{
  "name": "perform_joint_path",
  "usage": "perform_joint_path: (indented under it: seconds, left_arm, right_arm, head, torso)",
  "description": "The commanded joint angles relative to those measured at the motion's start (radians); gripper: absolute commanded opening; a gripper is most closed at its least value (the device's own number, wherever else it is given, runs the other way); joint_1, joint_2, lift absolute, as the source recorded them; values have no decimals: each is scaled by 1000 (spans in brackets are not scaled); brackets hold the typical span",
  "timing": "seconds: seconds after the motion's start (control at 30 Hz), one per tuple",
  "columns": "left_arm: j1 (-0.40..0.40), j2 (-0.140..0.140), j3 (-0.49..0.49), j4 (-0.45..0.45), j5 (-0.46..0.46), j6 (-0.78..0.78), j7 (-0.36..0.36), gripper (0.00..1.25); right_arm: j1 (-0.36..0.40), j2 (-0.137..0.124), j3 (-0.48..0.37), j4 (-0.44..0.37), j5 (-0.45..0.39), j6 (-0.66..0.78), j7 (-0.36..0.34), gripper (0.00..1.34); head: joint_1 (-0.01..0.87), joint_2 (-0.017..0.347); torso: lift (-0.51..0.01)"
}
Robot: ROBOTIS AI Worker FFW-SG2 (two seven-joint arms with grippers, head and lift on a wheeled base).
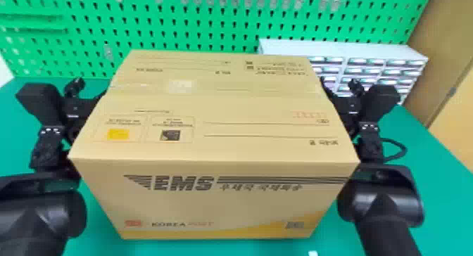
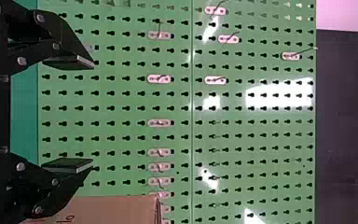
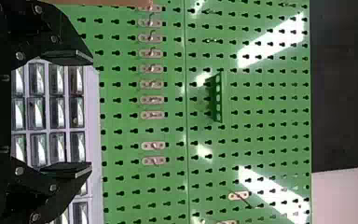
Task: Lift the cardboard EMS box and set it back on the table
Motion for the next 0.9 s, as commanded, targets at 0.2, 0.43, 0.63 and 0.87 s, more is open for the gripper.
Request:
perform_joint_path:
  seconds: [0.2, 0.43, 0.63, 0.87]
  left_arm:
    - [-1, -1, 0, 0, 3, 0, 0, 744]
    - [-1, 1, 2, 0, 3, 0, 2, 744]
    - [0, 1, 5, 0, 3, 5, 3, 744]
    - [5, 1, 8, 2, 5, 12, 3, 744]
  right_arm:
    - [-1, 0, -2, 0, 0, 0, -1, 877]
    - [-1, 0, -2, 0, 0, 2, 2, 877]
    - [1, 0, -8, 0, 3, 8, 2, 877]
    - [2, 5, -20, 11, 8, 8, 2, 877]
  head:
    - [678, -15]
    - [678, -15]
    - [678, -15]
    - [678, -15]
  torso:
    - [-95]
    - [-95]
    - [-95]
    - [-95]
